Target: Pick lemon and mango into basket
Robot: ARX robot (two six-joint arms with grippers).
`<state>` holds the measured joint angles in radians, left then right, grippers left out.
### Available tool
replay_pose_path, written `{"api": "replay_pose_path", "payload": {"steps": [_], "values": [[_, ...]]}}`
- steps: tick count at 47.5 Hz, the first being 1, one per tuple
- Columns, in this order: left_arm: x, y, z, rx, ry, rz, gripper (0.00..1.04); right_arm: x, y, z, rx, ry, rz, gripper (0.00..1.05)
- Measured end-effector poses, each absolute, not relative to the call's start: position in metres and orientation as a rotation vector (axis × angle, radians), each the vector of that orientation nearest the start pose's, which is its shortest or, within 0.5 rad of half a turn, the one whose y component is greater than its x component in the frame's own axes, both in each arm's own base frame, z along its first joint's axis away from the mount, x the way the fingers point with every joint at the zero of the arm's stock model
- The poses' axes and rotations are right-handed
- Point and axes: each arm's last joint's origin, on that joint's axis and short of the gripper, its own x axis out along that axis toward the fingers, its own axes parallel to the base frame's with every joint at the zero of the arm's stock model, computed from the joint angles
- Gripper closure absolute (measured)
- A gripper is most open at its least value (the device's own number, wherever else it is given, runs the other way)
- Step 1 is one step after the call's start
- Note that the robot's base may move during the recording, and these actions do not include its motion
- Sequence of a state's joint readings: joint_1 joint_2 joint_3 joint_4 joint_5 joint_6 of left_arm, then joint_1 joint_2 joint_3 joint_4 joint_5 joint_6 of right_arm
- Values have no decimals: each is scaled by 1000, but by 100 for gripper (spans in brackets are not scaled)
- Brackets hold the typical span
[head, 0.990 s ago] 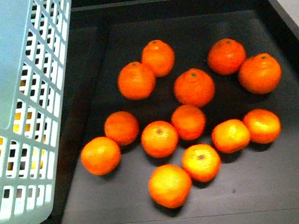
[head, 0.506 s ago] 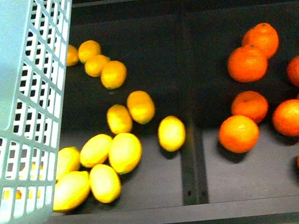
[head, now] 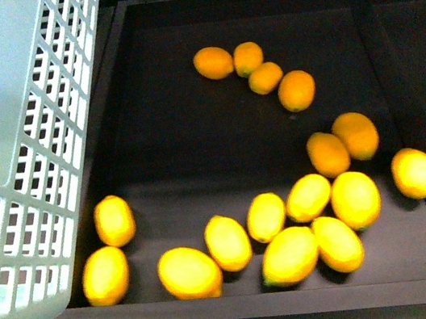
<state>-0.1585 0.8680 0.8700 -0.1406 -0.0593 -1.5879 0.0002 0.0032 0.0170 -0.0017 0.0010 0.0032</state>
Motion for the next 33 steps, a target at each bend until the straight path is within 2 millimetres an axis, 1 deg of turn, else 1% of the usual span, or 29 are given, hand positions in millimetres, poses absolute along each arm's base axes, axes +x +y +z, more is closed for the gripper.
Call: {"api": "replay_pose_path", "payload": {"steps": [33], "values": [[187,-28,352,-1571,187,29,78,97,0,169,3,-11,7,9]]}}
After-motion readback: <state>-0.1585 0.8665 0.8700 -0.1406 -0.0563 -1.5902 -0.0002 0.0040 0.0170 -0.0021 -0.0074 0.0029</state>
